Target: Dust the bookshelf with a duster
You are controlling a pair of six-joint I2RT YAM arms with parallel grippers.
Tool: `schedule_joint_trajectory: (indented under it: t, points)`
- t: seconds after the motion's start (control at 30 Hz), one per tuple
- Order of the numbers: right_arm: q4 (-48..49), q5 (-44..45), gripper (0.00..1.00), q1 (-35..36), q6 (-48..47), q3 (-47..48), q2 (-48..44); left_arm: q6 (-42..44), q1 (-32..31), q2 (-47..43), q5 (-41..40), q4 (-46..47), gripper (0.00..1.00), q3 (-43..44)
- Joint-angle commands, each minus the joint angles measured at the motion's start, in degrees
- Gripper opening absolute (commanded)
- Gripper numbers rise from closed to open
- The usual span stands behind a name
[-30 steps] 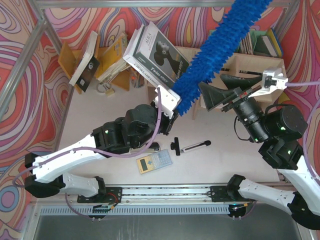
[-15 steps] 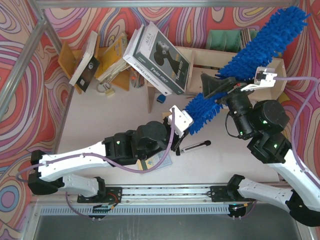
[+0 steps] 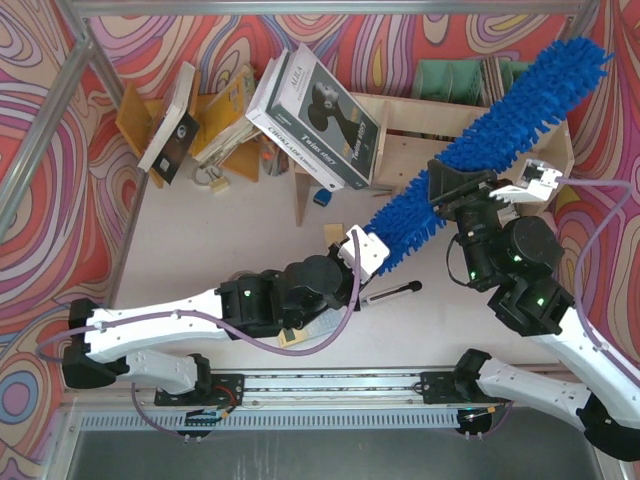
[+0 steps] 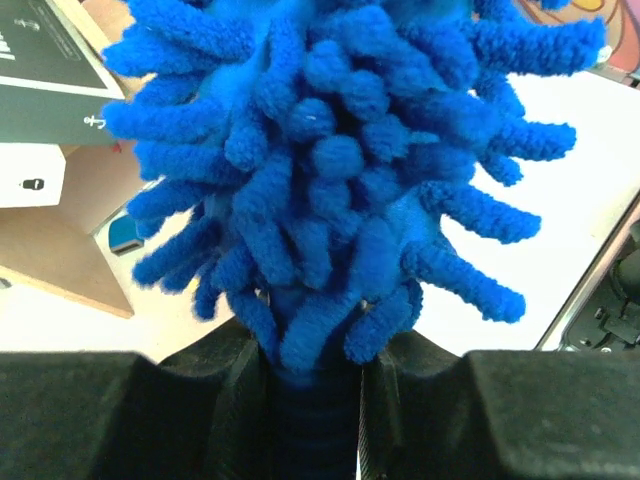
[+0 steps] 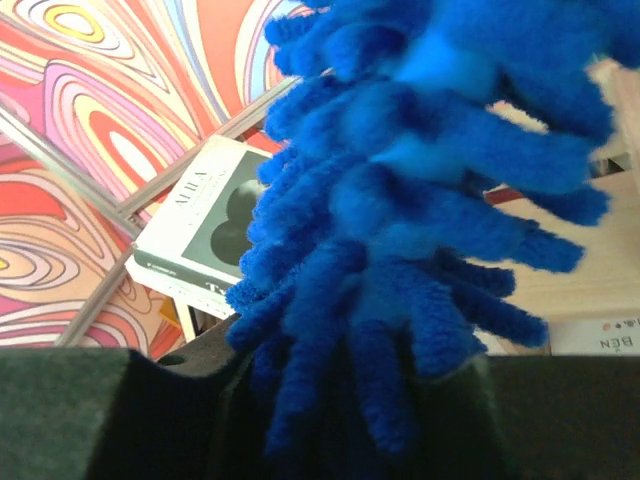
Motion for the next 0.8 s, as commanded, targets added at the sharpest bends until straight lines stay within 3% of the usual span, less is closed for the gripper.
schedule_joint_trajectory:
  t: [0.0, 0.07, 0.17, 0.27, 0.3, 0.5, 0.77]
  points:
    - [1.98, 5.75, 0.34, -0.04, 3.88, -1.78, -2.12, 0.81, -0.2, -2.41, -6.91, 4.6, 0.4, -3.0]
    - [2.04, 6.89, 0.34, -0.04, 4.79, -2.5, -2.73, 0.98, -0.15, -3.63, -8.91, 5.39, 0.6, -4.01]
    - [2.17, 7.61, 0.3, -0.02, 5.46, -3.39, -3.22, 1.07, -0.15, -6.64, -12.07, 6.14, 0.71, -5.43]
    - [1.29, 9.37, 0.29, -0.03, 7.72, -4.62, -3.71, 1.28, -0.17, -11.04, -13.89, 7.45, 0.87, -7.25]
    - [0.87, 10.06, 0.29, -0.03, 8.8, -5.19, -4.05, 1.38, -0.2, -12.65, -14.35, 8.25, 0.96, -8.13]
    - [-3.21, 14.9, 0.3, -0.04, 18.31, -9.27, -7.14, 2.55, -0.15, -22.44, -21.87, 16.29, 0.98, -16.14]
    - [-12.96, 18.26, 0.29, -0.06, 38.85, -15.94, -11.08, 3.05, -0.07, -33.39, -32.85, 29.27, 0.98, -26.42]
